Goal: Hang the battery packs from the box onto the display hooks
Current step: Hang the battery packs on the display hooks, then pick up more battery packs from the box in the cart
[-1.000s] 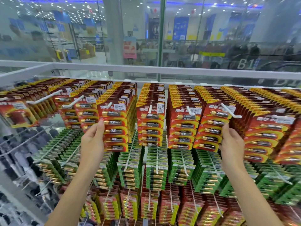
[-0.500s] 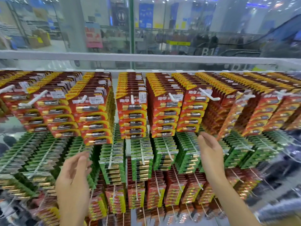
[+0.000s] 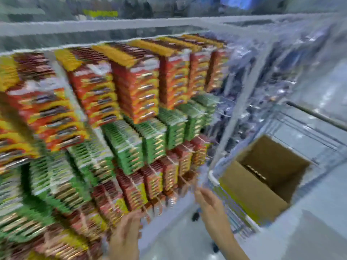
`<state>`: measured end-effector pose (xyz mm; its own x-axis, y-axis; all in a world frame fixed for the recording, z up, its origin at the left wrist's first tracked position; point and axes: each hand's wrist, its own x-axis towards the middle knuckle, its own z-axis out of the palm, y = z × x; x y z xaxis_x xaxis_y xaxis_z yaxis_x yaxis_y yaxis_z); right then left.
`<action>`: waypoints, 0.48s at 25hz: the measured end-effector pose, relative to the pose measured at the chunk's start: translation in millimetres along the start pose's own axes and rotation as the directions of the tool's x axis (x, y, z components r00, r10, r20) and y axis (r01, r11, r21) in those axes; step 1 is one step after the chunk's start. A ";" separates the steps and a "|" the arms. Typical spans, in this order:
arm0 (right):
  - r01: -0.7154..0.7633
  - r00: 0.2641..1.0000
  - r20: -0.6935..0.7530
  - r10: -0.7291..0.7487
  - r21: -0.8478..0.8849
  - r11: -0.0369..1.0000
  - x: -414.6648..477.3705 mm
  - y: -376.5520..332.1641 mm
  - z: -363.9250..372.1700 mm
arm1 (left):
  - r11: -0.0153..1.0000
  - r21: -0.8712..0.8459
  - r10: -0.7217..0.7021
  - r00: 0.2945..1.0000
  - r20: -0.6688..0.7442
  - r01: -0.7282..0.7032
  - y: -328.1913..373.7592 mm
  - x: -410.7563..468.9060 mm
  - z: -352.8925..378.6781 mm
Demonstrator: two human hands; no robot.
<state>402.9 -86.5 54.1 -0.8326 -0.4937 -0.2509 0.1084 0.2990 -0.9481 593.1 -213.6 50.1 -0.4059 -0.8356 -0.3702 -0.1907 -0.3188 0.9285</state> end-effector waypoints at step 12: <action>-0.339 0.821 -0.413 0.395 0.203 0.918 -16.4 102.5 -249.8 | 0.954 0.289 -0.194 0.904 0.380 0.084 -25.4 -28.4 273.8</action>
<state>292.0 156.3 9.8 -0.8649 0.0500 -0.4995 0.4926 0.2763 -0.8252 364.7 -59.3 28.8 -0.6697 -0.5237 -0.5265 -0.4737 -0.2448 0.8460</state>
